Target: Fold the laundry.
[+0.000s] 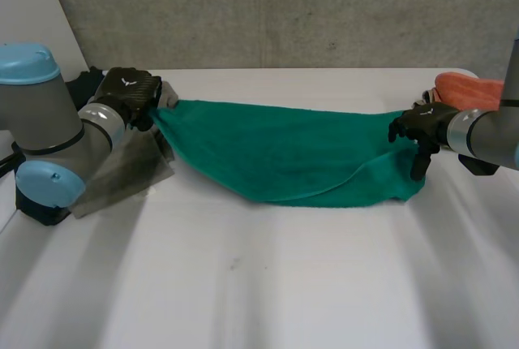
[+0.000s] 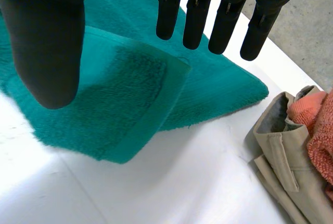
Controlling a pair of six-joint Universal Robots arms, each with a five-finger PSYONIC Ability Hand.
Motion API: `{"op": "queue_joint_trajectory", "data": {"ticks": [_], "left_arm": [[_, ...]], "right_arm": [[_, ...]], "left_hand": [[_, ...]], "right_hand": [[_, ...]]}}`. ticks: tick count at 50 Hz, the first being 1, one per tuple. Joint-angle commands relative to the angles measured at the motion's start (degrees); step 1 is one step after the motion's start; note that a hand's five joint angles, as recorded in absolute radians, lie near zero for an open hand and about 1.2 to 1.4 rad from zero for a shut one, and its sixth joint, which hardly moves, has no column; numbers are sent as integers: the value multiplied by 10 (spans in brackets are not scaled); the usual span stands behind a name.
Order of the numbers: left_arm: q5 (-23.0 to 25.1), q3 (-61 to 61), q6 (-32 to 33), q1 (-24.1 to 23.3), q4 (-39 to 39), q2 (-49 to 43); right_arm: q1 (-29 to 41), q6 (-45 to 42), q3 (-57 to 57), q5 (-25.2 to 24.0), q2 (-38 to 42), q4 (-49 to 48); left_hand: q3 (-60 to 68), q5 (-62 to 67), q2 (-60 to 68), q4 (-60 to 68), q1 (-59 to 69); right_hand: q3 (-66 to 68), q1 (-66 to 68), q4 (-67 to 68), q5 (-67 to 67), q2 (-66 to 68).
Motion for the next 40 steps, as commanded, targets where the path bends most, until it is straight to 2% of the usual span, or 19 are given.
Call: {"op": "queue_joint_trajectory", "data": {"ticks": [1, 3, 4, 6, 8, 11, 14, 17, 21, 22, 27, 33, 37, 40], "left_arm": [[-3, -5, 5, -1, -1, 7], [-3, -8, 8, -1, -4, 8], [-3, -10, 10, 0, -7, 10], [-3, -13, 11, 0, -10, 12], [-3, -18, 21, -1, -21, 16], [-5, -26, 39, -2, -40, 23], [-16, -53, 87, -4, -103, 51], [-36, -91, 133, -1, -172, 83], [-51, -150, 181, 7, -247, 124], [-50, -175, 197, 11, -271, 138], [-20, -231, 227, 18, -314, 161], [9, -243, 229, 22, -341, 158], [9, -188, 221, 22, -344, 130], [3, -138, 198, 20, -344, 96]], "right_arm": [[17, 0, -81, 23, 53, 34], [21, -2, -83, 27, 57, 42], [23, -4, -84, 32, 59, 49], [23, -1, -85, 37, 59, 51], [23, 6, -85, 44, 54, 55], [19, 15, -79, 53, 40, 61], [9, 21, -31, 52, 6, 90], [-19, -24, 95, 42, -83, 95], [-55, -172, 265, 17, -192, 72], [-70, -234, 329, 7, -233, 58], [-107, -365, 478, -5, -331, 21], [-119, -386, 545, -10, -359, -18], [-104, -361, 526, -3, -325, -72], [-79, -311, 485, 8, -287, -109]], "left_hand": [[117, 140, 113, 112, 143], [117, 140, 113, 112, 143], [117, 140, 113, 112, 143], [117, 140, 113, 112, 143], [117, 140, 113, 112, 143], [117, 140, 113, 112, 143], [117, 140, 113, 112, 143], [117, 140, 113, 112, 143], [117, 140, 113, 112, 143], [117, 140, 113, 112, 143], [117, 140, 113, 112, 143], [117, 140, 113, 112, 143], [117, 140, 113, 112, 143], [117, 140, 113, 112, 143]], "right_hand": [[32, 29, 41, 56, 39], [47, 44, 56, 71, 54], [113, 111, 123, 138, 121], [281, 278, 291, 305, 289], [537, 534, 546, 561, 544], [538, 535, 548, 562, 546], [538, 535, 548, 562, 546], [538, 535, 548, 562, 546], [538, 535, 548, 562, 546], [538, 535, 548, 562, 546], [538, 535, 548, 562, 546], [538, 535, 548, 562, 546], [538, 535, 548, 562, 546], [538, 535, 548, 562, 546]]}}
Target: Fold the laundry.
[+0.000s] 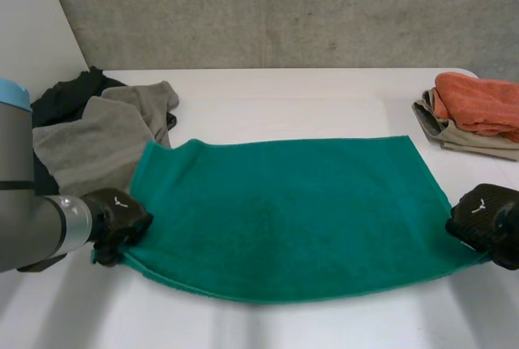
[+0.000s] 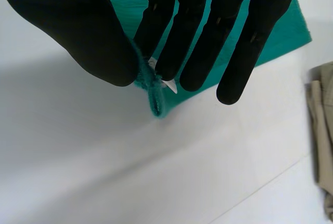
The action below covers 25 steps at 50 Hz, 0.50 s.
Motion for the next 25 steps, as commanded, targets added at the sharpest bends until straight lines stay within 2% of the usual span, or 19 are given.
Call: {"op": "queue_joint_trajectory", "data": {"ticks": [1, 7, 12, 15, 19, 25], "left_arm": [[-7, 107, -42, -2, 0, -66], [-19, 229, -117, -12, -7, -129], [-36, 380, -165, -26, -21, -220], [-58, 466, -177, -32, -56, -271], [-82, 572, -188, -39, -92, -331], [-109, 692, -187, -53, -111, -401]], "right_arm": [[40, 88, -74, 20, 77, -86], [70, 198, -170, 41, 142, -161], [108, 275, -263, 59, 208, -223], [123, 290, -298, 71, 239, -253], [144, 295, -364, 112, 305, -322], [159, 292, -431, 143, 372, -388]], "left_hand": [[117, 140, 113, 112, 143], [117, 140, 113, 112, 143], [117, 140, 113, 112, 143], [117, 140, 113, 112, 143], [117, 140, 113, 112, 143], [117, 140, 113, 112, 143]], "right_hand": [[121, 145, 116, 123, 123], [121, 145, 116, 123, 123], [121, 145, 116, 123, 123], [121, 145, 116, 123, 123], [121, 145, 116, 123, 123], [121, 145, 116, 123, 123]]}}
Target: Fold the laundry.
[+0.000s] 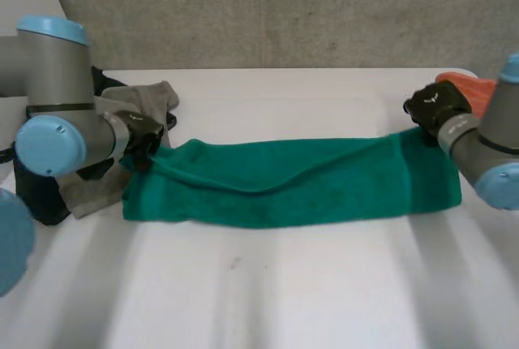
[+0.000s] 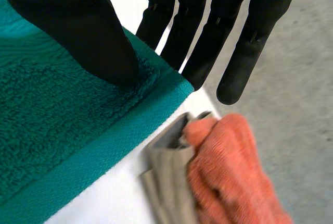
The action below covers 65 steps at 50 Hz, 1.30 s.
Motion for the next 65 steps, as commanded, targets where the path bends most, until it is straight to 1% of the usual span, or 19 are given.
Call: {"op": "queue_joint_trajectory", "data": {"ticks": [1, 6, 10, 14, 17, 19, 21, 22, 23, 24, 26, 32, 41, 46, 49, 52, 57, 62, 65], "left_arm": [[-36, 148, 2, -15, -30, -84], [-76, 218, 1, -15, -30, -130], [-73, 234, 1, -22, -26, -143], [-55, 238, 5, -34, 1, -150], [-58, 237, 9, -37, 25, -151], [-65, 233, 14, -37, 45, -152], [-69, 229, 20, -40, 55, -151], [-76, 222, 27, -45, 64, -150], [-81, 219, 31, -48, 66, -149], [-85, 216, 34, -50, 71, -147], [-103, 204, 41, -52, 87, -140], [-107, 151, 45, -62, 101, -100], [-38, 49, 82, -71, 158, -76], [-37, 91, 118, -52, 239, -123], [-50, 163, 151, -36, 273, -167], [-77, 252, 173, -16, 275, -205], [-99, 331, 154, -13, 251, -217], [-89, 288, 121, -28, 197, -162], [-82, 243, 107, -31, 194, -133]], "right_arm": [[19, -8, -83, 40, 84, -84], [20, -10, -139, 55, 135, -117], [23, -19, -168, 56, 168, -123], [27, -33, -197, 57, 201, -125], [24, -35, -209, 62, 215, -129], [22, -34, -218, 64, 225, -131], [23, -32, -223, 64, 231, -136], [24, -28, -225, 71, 234, -142], [24, -26, -225, 76, 235, -144], [24, -23, -225, 80, 235, -148], [24, -13, -224, 89, 232, -154], [21, 28, -203, 86, 199, -151], [8, 40, -131, 74, 144, -144], [6, 42, -99, 71, 129, -137], [2, 43, -76, 71, 115, -136], [-1, 47, -54, 70, 99, -138], [-7, 58, -30, 65, 73, -134], [-15, 80, 6, 42, 35, -96], [-20, 87, 23, 23, 19, -63]], "left_hand": [[117, 140, 113, 112, 143], [117, 140, 113, 112, 143], [114, 137, 110, 108, 139], [14, 37, 10, 9, 40], [13, 36, 9, 7, 38], [-78, -55, -82, -83, -52], [-286, -263, -290, -291, -260], [-490, -467, -494, -495, -464], [-572, -549, -576, -577, -546], [-583, -560, -587, -588, -557], [-583, -560, -587, -588, -557], [-583, -560, -587, -588, -557], [-583, -560, -587, -588, -557], [-583, -560, -587, -588, -557], [-583, -560, -587, -588, -557], [-583, -560, -587, -588, -557], [-583, -560, -587, -588, -557], [-583, -560, -587, -588, -557], [-583, -560, -587, -588, -557]], "right_hand": [[120, 145, 115, 123, 123], [120, 145, 115, 123, 123], [120, 145, 115, 123, 123], [120, 145, 115, 123, 123], [120, 145, 115, 123, 123], [120, 145, 115, 123, 123], [113, 138, 109, 116, 116], [-318, -294, -323, -316, -315], [-580, -555, -585, -577, -577], [-580, -555, -585, -577, -577], [-580, -555, -585, -577, -577], [-580, -555, -585, -577, -577], [-580, -555, -585, -577, -577], [-580, -555, -585, -577, -577], [-580, -555, -585, -577, -577], [-580, -555, -585, -577, -577], [-580, -555, -585, -577, -577], [-580, -555, -585, -577, -577], [-580, -555, -585, -577, -577]]}}
